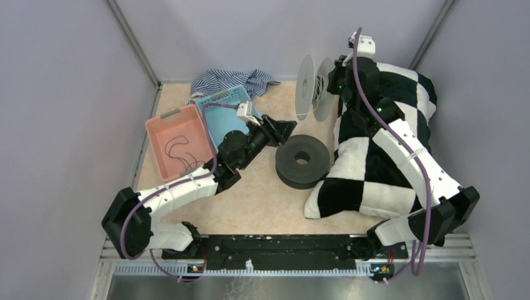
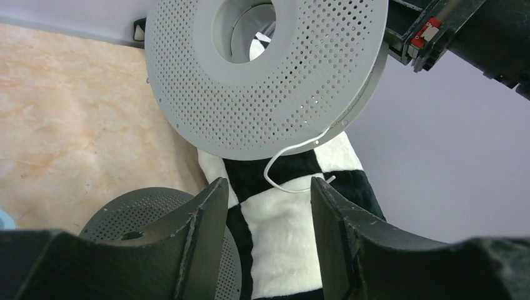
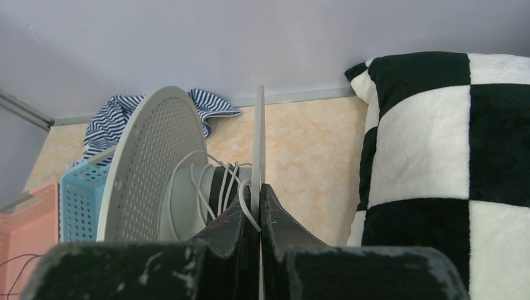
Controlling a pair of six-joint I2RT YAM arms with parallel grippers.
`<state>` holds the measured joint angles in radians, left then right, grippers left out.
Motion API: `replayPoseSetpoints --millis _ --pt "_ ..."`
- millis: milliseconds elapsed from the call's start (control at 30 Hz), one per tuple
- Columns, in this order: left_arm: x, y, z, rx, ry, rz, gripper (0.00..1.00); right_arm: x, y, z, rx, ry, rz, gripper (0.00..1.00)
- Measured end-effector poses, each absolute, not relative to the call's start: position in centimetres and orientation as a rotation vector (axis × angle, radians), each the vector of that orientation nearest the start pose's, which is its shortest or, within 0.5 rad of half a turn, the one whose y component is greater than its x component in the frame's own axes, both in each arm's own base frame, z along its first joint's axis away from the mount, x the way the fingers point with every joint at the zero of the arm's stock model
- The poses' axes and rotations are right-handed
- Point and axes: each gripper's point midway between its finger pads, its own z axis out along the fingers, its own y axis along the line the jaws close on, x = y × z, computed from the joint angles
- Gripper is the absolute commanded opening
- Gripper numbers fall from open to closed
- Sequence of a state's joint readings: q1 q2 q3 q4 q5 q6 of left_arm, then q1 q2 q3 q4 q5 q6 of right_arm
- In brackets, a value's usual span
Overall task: Wrap the cables
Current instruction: Wrap the cable around the cable reel.
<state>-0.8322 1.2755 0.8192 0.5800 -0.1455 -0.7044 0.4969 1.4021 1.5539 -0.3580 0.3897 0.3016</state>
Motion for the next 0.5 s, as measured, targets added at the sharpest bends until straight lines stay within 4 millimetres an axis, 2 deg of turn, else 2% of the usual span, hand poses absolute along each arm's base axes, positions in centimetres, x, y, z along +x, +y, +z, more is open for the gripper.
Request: replayPoseSetpoints --millis 167,267,433,467,500 --pt "30.3 -33.4 30.5 -0.029 1.557 -1.135 0.45 41.0 16.2 38.2 0.105 1.764 0.246 0.00" --pt "30.5 -33.8 30.0 -0.026 1.560 -1.139 0.36 41.0 16.3 38.3 0.103 1.761 0.257 0.00" --pt "30.5 -34.4 30.2 -0.003 1.547 -1.158 0.05 41.0 16.5 38.5 0.099 1.755 0.269 0.00" --pt "30.5 -34.5 30.4 0.000 1.540 -1.164 0.00 41.0 16.6 38.5 0.097 1.755 0.271 0.00" --pt "30.4 -34.5 30.6 0.002 1.534 -1.172 0.00 41.0 16.6 38.5 0.094 1.756 0.273 0.00"
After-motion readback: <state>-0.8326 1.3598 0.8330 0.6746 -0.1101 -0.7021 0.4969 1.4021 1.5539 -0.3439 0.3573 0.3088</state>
